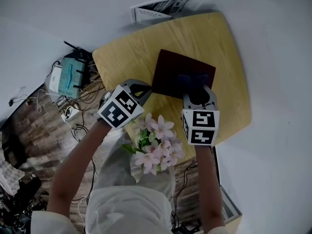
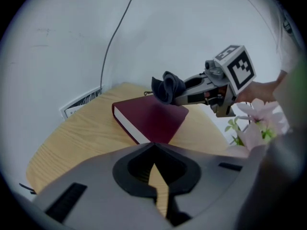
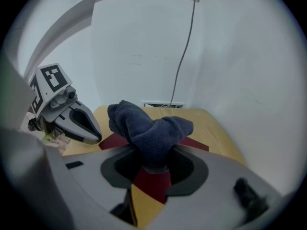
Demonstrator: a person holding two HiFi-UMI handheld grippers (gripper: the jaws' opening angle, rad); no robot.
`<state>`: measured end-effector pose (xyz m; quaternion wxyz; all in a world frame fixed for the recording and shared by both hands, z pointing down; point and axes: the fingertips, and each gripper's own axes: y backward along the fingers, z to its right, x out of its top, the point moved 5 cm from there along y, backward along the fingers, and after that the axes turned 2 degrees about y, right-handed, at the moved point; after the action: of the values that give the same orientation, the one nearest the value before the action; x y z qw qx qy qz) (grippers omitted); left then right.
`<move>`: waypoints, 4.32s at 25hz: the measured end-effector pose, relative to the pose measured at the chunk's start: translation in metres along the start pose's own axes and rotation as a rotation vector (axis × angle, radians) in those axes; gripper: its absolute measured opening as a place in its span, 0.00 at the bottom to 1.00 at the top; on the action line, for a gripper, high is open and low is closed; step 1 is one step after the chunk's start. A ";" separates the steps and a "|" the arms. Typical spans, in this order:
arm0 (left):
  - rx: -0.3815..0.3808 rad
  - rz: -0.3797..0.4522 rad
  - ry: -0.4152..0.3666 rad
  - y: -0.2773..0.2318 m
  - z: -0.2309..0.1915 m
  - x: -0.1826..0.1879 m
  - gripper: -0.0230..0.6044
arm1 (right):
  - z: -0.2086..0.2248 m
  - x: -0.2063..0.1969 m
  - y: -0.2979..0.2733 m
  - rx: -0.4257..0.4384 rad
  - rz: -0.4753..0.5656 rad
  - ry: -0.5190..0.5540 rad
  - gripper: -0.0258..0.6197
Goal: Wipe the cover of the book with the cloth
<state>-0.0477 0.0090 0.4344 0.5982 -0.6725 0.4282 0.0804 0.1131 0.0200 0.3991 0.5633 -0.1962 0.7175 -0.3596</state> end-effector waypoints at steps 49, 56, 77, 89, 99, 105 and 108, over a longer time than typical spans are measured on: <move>0.000 -0.063 -0.061 -0.016 0.007 0.017 0.05 | -0.014 0.014 -0.052 0.114 -0.093 0.084 0.27; 0.010 -0.066 -0.060 -0.017 0.007 0.017 0.05 | 0.001 0.030 -0.071 0.088 -0.090 0.101 0.27; 0.033 -0.063 -0.050 -0.016 0.009 0.015 0.05 | 0.029 0.041 -0.071 -0.054 -0.055 0.165 0.28; 0.084 0.055 -0.009 0.009 0.013 0.013 0.05 | -0.007 0.023 -0.023 0.068 -0.029 0.152 0.28; 0.084 0.043 0.024 0.018 0.025 -0.005 0.05 | -0.052 0.011 -0.005 0.178 -0.043 0.176 0.28; 0.090 0.037 0.032 0.021 0.026 -0.012 0.05 | -0.070 0.005 -0.005 0.252 -0.067 0.212 0.28; 0.092 0.038 0.031 0.023 0.027 -0.013 0.05 | -0.075 0.001 -0.007 0.278 -0.086 0.221 0.28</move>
<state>-0.0603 0.0404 0.4179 0.6204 -0.6370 0.4534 0.0616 0.0402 0.0367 0.4119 0.4869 -0.1062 0.7093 -0.4985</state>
